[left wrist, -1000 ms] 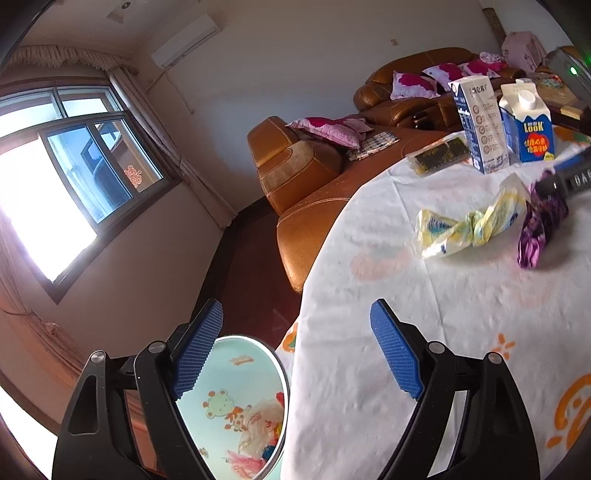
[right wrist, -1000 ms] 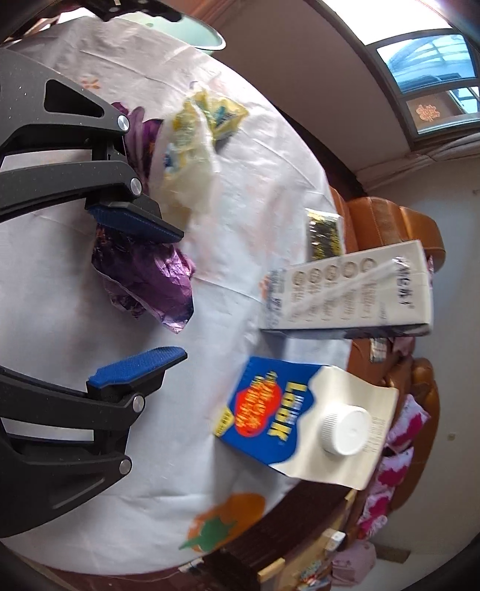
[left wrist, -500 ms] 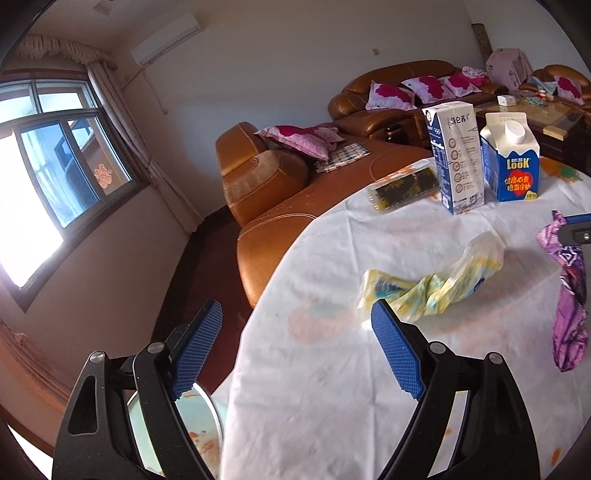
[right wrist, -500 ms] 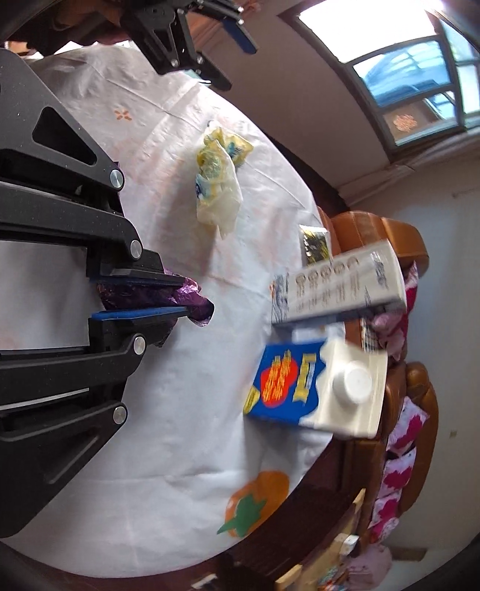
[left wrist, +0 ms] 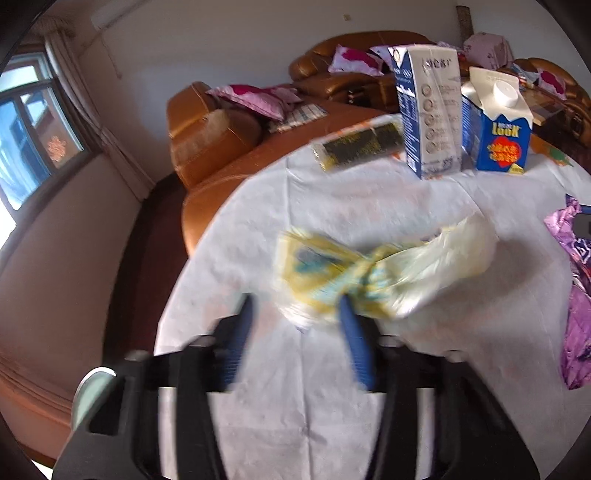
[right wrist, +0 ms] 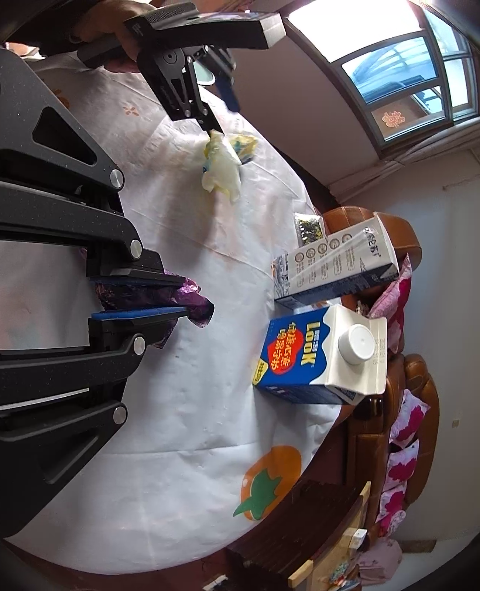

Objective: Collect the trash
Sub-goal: 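Lower the left gripper onto the yellow crumpled wrapper and close on it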

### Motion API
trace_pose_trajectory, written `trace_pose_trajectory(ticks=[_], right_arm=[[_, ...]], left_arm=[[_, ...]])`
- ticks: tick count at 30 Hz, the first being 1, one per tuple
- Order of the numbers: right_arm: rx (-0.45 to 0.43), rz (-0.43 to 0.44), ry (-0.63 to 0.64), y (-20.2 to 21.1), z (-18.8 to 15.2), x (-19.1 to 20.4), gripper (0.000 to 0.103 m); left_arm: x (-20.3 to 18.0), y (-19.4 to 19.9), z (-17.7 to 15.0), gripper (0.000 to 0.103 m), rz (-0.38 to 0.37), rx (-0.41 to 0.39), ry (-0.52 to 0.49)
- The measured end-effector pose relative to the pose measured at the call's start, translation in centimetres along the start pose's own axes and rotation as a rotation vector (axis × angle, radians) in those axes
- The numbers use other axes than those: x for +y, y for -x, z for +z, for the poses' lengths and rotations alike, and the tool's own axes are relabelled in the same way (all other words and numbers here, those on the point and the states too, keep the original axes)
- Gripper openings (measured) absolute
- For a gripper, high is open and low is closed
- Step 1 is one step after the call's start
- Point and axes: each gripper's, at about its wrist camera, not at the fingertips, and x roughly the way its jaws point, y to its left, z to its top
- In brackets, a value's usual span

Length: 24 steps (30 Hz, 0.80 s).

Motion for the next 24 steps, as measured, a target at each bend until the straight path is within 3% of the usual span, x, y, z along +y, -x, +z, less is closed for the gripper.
trace_pose_trajectory(ticks=[1, 4, 11, 13, 14, 16, 22, 24], right_arm=[[-0.001, 0.003, 0.0, 0.0, 0.0, 0.2, 0.011], [-0.007, 0.007, 0.001, 0.0, -0.2, 0.6, 0.011], [-0.013, 0.003, -0.005, 0.6, -1.0, 1.1, 0.011], [-0.024, -0.006, -0.01, 1.1, -1.2, 1.0, 0.011], [-0.027, -0.01, -0.012, 1.2, -1.4, 1.0, 0.011], [-0.036, -0.025, -0.02, 1.8, -1.7, 0.7, 0.011], [-0.039, -0.033, -0.04, 2.3, -2.0, -0.2, 0.011], [-0.044, -0.033, -0.044, 2.4, -2.1, -0.3, 0.012]], left_arm=[[0.0, -0.1, -0.2, 0.014, -0.006, 0.009, -0.004], [0.2, 0.0, -0.6, 0.0, -0.025, 0.017, -0.003], [1.8, 2.4, -1.6, 0.0, -0.024, -0.015, 0.047], [2.1, 3.2, -1.8, 0.005, -0.019, -0.028, 0.066], [2.0, 3.5, -1.8, 0.009, -0.015, -0.034, 0.071], [1.6, 4.3, -1.7, 0.043, -0.013, -0.06, 0.08], [-0.2, 5.9, -0.2, 0.078, -0.007, -0.116, 0.106], [-1.0, 6.2, 0.5, 0.084, -0.011, -0.131, 0.108]])
